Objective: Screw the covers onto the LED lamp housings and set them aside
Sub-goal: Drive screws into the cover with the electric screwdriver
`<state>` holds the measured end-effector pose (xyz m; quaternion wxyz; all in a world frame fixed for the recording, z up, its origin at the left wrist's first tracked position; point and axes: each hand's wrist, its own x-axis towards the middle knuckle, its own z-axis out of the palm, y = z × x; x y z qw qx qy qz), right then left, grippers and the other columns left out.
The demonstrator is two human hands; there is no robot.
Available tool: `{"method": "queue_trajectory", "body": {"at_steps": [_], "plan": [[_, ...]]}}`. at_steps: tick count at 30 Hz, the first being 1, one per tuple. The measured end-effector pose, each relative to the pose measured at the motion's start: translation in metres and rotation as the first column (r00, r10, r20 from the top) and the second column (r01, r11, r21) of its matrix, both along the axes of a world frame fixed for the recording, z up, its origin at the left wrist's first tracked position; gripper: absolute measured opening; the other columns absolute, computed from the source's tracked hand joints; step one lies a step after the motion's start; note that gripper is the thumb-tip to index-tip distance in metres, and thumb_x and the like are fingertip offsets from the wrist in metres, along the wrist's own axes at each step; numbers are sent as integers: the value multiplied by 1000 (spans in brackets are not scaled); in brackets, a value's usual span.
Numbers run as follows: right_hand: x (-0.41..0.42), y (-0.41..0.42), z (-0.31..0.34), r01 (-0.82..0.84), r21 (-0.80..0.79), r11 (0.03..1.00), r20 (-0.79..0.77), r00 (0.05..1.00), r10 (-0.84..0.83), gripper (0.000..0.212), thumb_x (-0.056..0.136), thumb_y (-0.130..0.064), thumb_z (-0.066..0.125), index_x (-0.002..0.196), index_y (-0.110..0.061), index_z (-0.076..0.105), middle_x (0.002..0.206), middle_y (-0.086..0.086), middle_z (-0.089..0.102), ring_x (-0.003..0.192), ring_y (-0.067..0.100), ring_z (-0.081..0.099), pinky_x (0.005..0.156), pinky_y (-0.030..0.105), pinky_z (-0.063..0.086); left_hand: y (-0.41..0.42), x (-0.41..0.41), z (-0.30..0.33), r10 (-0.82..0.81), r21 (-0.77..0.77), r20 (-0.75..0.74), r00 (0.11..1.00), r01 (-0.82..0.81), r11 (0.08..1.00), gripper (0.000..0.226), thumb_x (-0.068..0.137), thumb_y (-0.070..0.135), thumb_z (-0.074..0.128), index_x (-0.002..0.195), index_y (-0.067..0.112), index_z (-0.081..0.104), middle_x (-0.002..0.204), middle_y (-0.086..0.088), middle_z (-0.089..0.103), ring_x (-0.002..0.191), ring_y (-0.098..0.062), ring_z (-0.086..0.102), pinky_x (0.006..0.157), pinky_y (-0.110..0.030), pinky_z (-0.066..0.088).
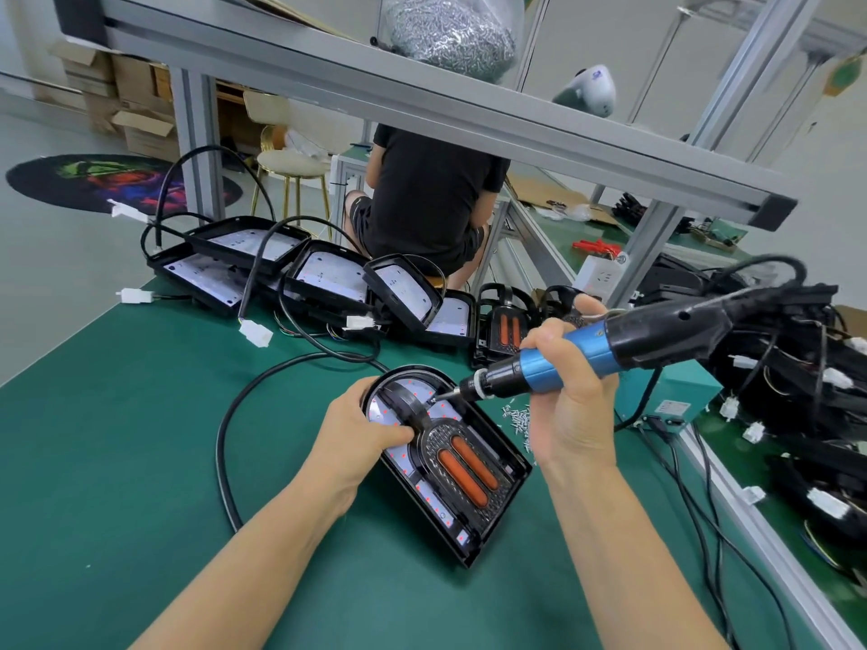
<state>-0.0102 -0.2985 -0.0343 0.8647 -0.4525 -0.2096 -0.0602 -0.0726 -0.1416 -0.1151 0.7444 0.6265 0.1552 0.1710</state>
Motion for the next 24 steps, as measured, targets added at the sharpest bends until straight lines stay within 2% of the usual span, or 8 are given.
{"method": "queue_trajectory", "body": {"at_steps": [7, 10, 15, 19, 24], "plan": [[7, 10, 14, -26, -128, 991, 133, 990, 43, 46, 75, 5, 62, 108, -24, 49, 69, -5, 54, 72, 13, 51, 78, 28, 46, -1, 2, 2, 0, 36, 2, 1000, 0, 999, 46, 65, -19, 67, 91, 18, 66, 88, -5, 74, 81, -21, 68, 78, -33, 55], [6, 14, 13, -30, -150, 988, 150, 987, 53, 41, 74, 3, 63, 94, -32, 58, 69, -7, 55, 72, 12, 51, 78, 29, 44, 0, 1, 0, 8, 20, -7, 1000, -7, 1000, 45, 64, -20, 67, 88, 19, 66, 84, -2, 74, 77, -17, 67, 73, -29, 53], [6, 15, 11, -38, -165, 986, 145, 987, 63, 37, 74, 2, 64, 68, -35, 64, 72, -4, 53, 72, 13, 49, 79, 31, 42, 1, 2, -2, 7, 8, -27, 1000, -7, 1000, 46, 63, -19, 68, 89, 19, 66, 79, 3, 74, 70, -9, 67, 63, -18, 50], [7, 12, 9, -88, -141, 986, 119, 987, 105, 41, 74, 3, 64, 70, -38, 62, 71, -6, 54, 72, 12, 51, 80, 28, 46, 2, 4, -3, 9, -18, -41, 999, -10, 1000, 45, 63, -21, 66, 89, 16, 66, 75, 4, 73, 65, -7, 66, 55, -14, 49], [6, 12, 8, -104, -180, 978, 134, 982, 130, 39, 73, 3, 63, 71, -36, 66, 69, -7, 55, 75, 13, 50, 82, 30, 44, 1, 5, -3, 18, -36, -52, 998, -20, 999, 45, 63, -22, 65, 90, 13, 66, 73, 4, 73, 63, -8, 66, 55, -15, 50]]}}
